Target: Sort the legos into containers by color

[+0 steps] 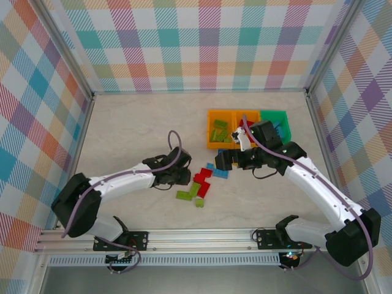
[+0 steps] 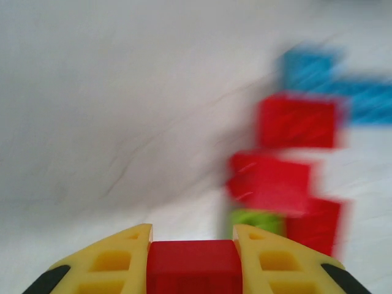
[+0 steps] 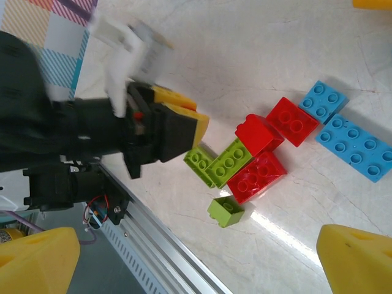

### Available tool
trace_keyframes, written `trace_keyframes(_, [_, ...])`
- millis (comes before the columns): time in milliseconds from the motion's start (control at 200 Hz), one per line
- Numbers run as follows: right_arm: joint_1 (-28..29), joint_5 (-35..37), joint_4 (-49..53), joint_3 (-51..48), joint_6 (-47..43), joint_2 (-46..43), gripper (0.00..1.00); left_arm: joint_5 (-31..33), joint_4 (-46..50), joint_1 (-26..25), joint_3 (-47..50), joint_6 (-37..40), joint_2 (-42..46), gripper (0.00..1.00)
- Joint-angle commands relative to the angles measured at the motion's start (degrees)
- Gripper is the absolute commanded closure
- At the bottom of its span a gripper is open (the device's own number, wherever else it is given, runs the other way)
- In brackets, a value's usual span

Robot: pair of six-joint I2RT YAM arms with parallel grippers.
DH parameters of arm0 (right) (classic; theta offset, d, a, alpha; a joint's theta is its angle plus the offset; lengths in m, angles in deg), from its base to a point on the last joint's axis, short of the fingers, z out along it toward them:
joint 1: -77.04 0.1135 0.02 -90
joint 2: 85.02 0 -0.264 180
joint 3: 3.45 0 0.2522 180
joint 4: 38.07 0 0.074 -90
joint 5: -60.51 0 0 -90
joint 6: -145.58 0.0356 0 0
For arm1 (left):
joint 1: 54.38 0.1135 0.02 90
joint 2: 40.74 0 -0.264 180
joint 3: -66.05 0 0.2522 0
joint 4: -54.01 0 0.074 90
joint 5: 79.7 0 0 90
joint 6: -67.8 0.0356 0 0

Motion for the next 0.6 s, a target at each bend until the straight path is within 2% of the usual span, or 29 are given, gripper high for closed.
trace_keyframes(0, [-0.18,4.27,-0.3,-0.92,1.31,-4.68,0.0,-3.28,-11.0,-0.63,-9.22,4.14,-0.28,0.87])
trace_keyframes(170, [-0.15,21.55,-2.43,-3.79,4.58,-15.03,0.0,-2.66,-15.52,-0.58,-27.3,8.99,-16.27,0.87])
trace_keyframes(235, [-0.14,25.97,-2.69,-5.2,5.27,-18.68,0.0,-2.29,-15.89,-0.56,-34.85,9.47,-23.14,0.87])
trace_keyframes(470, [-0.23,28.0,0.51,-7.19,5.58,-24.01,0.0,-3.16,-14.41,-1.25,-62.75,9.73,-45.63,0.83])
trace_keyframes(525, [-0.23,27.91,1.57,-6.97,5.46,-24.27,0.0,-2.93,-12.96,-1.2,-68.78,9.41,-50.06,0.79])
trace_keyframes(595, [-0.23,27.62,2.01,-7.29,5.71,-24.86,0.0,-2.39,-11.75,-1.18,-74.69,9.52,-54.35,0.69])
